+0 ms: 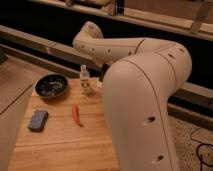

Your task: Place the eraser in the ceramic cup

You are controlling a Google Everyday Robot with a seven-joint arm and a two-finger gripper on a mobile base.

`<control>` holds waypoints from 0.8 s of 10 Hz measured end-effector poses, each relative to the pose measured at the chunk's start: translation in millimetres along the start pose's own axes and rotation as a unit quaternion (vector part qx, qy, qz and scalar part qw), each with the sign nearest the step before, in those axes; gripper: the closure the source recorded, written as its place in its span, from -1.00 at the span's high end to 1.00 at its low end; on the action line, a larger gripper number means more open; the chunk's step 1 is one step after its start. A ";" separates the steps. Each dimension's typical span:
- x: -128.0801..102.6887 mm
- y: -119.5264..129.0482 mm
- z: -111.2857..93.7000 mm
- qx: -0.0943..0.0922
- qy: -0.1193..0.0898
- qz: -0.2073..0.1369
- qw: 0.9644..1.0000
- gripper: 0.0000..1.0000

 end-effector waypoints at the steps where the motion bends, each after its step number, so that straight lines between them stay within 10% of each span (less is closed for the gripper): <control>1: -1.4 0.8 1.3 0.000 0.000 -0.001 1.000 -0.81; 8: -0.8 6.6 10.8 -0.003 0.009 -0.006 1.000 -0.81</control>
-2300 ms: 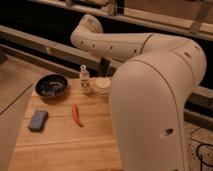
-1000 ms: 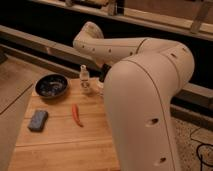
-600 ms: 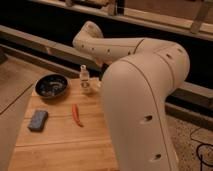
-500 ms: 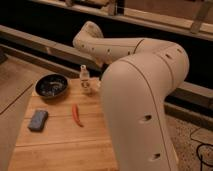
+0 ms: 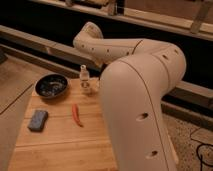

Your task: Place the eraser in the ceramic cup

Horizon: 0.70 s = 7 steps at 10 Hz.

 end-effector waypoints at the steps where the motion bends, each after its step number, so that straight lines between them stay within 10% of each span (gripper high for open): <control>1: 0.6 0.8 1.4 -0.001 0.002 0.000 1.000 -0.81; 7: 2.8 1.1 5.2 -0.002 0.006 -0.001 1.000 -0.81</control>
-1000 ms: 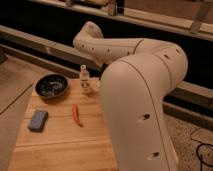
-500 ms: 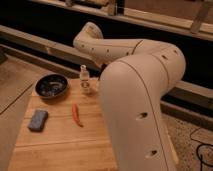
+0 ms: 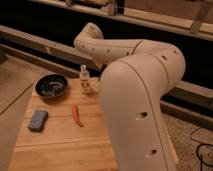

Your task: Place the eraser in the ceramic cup

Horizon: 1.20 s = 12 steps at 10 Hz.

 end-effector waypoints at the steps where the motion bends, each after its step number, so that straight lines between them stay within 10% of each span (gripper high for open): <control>1: -0.3 0.1 -0.5 -0.001 0.000 0.000 1.000 -0.81; 3: -0.8 -0.2 -1.3 0.000 0.000 0.000 1.000 -0.71; 9: -1.9 -1.1 -2.8 0.002 0.001 -0.003 1.000 0.46; 12: -1.7 -0.1 -2.6 0.003 0.001 -0.004 1.000 0.60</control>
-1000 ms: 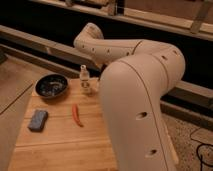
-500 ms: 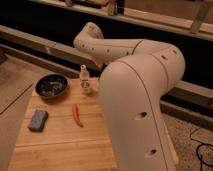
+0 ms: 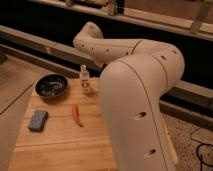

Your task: Place the eraser in the ceramic cup

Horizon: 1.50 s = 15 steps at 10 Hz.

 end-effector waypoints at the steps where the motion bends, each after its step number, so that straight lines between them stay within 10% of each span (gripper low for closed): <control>1: 0.1 0.4 0.0 0.000 0.000 0.000 1.000 0.60; 15: -12.1 17.5 -41.7 -0.043 -0.041 0.005 0.998 0.60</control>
